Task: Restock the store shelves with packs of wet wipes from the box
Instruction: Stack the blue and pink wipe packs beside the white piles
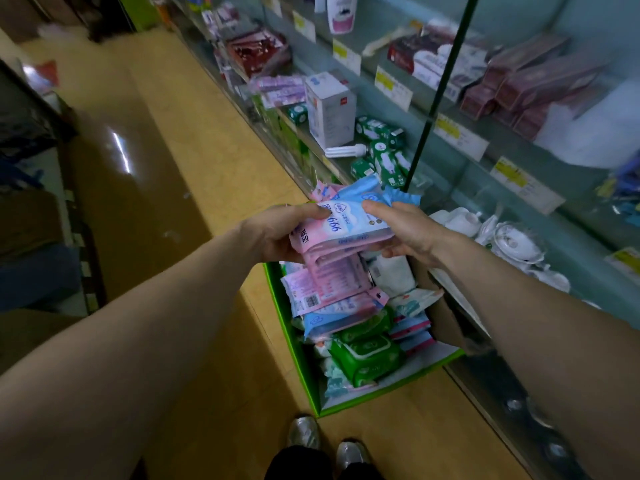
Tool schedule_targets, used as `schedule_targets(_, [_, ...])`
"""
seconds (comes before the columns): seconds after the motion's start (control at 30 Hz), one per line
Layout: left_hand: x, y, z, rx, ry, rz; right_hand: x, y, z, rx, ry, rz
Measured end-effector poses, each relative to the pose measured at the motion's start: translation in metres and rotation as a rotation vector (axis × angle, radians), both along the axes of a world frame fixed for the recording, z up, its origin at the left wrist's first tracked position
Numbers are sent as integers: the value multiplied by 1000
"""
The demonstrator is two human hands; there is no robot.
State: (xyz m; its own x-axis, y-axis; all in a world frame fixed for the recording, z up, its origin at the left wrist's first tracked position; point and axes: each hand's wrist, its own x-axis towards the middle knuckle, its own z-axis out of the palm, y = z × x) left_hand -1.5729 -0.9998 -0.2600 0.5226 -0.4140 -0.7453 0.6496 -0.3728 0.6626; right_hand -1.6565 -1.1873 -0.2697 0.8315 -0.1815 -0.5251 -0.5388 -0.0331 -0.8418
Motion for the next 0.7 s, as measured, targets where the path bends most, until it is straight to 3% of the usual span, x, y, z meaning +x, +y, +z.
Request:
schedule_targets(0.27, [-2,17,67,-10,-13,103,6,20,69,7,-50,23])
schedule_targets(0.53, [-15,49,145,50,-125,162,14,50,138,-148,-162,41])
schedule_targets(0.7, [-24,77,191,69,-218,258,21,79,179,-83,-246,71])
